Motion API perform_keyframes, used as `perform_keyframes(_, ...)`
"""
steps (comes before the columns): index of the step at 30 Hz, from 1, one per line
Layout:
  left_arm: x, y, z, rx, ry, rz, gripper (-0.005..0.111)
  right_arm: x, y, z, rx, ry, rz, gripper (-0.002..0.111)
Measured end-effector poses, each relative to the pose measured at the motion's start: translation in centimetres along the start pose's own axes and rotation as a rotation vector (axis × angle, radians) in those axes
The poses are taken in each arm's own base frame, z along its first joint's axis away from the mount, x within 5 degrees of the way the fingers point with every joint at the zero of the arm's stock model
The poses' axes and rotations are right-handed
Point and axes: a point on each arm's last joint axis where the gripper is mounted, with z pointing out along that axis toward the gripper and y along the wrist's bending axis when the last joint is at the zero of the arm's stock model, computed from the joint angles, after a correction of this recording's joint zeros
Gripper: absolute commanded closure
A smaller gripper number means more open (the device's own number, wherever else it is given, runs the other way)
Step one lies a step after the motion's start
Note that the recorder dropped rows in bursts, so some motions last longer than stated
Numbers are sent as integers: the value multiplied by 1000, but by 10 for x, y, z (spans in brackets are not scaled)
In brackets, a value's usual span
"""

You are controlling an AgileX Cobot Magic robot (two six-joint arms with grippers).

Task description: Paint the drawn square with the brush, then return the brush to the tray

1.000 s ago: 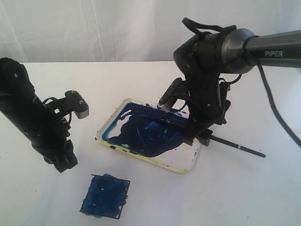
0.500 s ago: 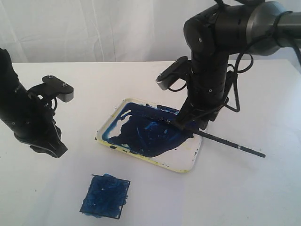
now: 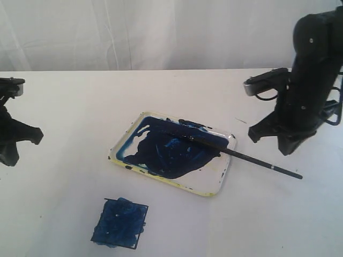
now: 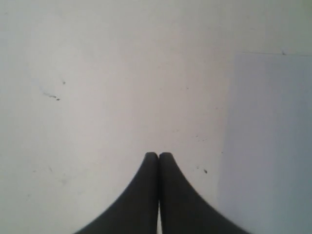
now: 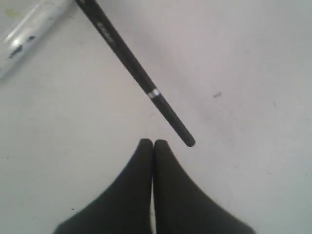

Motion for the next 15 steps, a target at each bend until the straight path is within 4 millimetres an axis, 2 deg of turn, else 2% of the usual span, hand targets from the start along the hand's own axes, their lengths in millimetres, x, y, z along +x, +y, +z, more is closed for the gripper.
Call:
perform_keyframes(3, 4, 16, -1, -7, 34, -85, 107, 17, -25, 4, 2, -17, 98, 108)
perform_keyframes(6, 7, 29, -2, -10, 54, -133, 107, 28, -41, 8, -30, -16, 196, 108)
perform_keyframes(10, 8, 36, -2, -3, 58, -170, 107, 38, -52, 18, -48, 1, 258, 108)
perform_keyframes(15, 9, 40, -3, -6, 58, -185, 107, 42, -55, 20, -57, -7, 284, 108)
